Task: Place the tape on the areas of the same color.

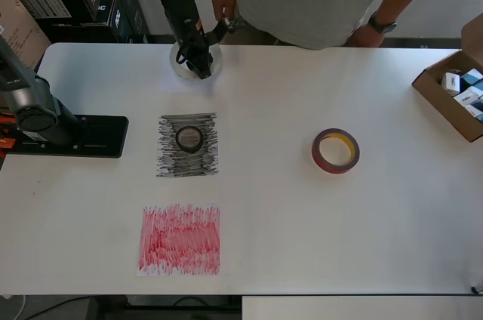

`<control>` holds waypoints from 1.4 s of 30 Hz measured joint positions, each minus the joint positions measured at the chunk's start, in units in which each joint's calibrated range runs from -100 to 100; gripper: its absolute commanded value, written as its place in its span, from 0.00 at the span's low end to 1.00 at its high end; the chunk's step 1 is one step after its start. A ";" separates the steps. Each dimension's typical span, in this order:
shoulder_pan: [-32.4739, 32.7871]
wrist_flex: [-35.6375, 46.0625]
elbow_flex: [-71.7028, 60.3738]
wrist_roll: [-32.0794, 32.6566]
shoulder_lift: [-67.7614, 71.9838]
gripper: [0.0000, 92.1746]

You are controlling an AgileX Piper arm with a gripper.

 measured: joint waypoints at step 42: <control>3.95 -2.09 2.07 -0.01 2.96 0.00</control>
